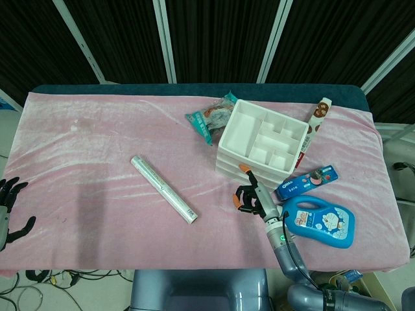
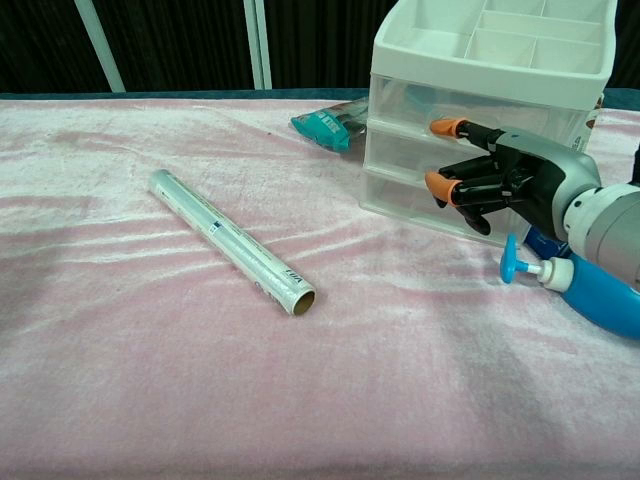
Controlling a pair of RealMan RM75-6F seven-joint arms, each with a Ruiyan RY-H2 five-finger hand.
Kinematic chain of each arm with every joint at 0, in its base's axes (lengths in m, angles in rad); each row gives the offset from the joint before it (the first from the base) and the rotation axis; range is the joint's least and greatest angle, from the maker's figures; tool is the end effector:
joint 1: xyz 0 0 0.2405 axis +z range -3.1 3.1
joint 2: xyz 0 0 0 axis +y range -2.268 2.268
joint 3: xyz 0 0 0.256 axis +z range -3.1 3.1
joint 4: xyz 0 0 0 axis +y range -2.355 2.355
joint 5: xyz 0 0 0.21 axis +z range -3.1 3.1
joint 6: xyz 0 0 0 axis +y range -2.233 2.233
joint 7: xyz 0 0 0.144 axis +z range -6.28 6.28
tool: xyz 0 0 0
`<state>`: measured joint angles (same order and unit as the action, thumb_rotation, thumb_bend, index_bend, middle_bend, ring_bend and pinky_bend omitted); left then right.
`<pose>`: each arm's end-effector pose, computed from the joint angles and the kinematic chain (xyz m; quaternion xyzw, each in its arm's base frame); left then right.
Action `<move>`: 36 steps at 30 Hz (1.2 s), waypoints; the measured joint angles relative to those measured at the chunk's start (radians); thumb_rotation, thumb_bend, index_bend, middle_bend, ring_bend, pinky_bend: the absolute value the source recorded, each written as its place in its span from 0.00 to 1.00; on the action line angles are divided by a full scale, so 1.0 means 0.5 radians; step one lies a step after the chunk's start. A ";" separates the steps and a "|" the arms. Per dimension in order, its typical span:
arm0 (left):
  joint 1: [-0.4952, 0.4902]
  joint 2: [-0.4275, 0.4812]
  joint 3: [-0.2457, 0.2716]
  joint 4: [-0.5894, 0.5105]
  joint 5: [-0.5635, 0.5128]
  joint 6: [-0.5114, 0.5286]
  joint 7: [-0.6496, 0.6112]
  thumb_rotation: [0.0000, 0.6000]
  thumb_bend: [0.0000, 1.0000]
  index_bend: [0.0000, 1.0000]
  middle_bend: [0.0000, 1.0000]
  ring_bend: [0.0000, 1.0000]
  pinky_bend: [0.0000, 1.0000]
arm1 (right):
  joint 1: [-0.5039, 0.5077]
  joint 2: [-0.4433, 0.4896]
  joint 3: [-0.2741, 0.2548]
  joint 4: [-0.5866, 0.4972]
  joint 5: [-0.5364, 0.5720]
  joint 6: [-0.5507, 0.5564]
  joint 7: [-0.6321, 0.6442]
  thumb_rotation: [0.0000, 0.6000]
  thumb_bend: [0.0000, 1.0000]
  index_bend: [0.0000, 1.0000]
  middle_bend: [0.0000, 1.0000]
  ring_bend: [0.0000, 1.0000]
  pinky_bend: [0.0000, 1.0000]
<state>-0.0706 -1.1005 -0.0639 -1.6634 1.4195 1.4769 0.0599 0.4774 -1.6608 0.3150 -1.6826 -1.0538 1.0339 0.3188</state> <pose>-0.3146 0.1784 0.1652 -0.5720 -0.4007 -0.3653 0.6155 -0.1449 -0.2908 -0.0253 0.3967 -0.7119 0.5347 0.2233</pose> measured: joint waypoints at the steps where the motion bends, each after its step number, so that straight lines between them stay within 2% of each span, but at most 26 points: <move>1: 0.000 0.000 0.000 -0.001 0.000 0.000 0.002 1.00 0.30 0.16 0.09 0.02 0.01 | 0.001 -0.001 0.001 0.001 0.001 -0.002 0.000 1.00 0.41 0.00 0.69 0.79 0.80; 15: 0.002 0.001 0.000 0.007 0.003 0.006 0.005 1.00 0.30 0.16 0.09 0.02 0.01 | 0.006 -0.050 -0.011 0.030 -0.019 0.049 -0.054 1.00 0.42 0.00 0.69 0.79 0.80; 36: 0.011 0.002 0.001 0.001 0.007 0.024 0.018 1.00 0.30 0.16 0.09 0.02 0.01 | 0.016 -0.005 0.002 0.011 0.002 -0.043 0.010 1.00 0.42 0.00 0.69 0.79 0.80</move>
<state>-0.0650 -1.0997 -0.0634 -1.6630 1.4230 1.4890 0.0688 0.4855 -1.6634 0.3159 -1.6768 -1.0531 1.0124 0.3240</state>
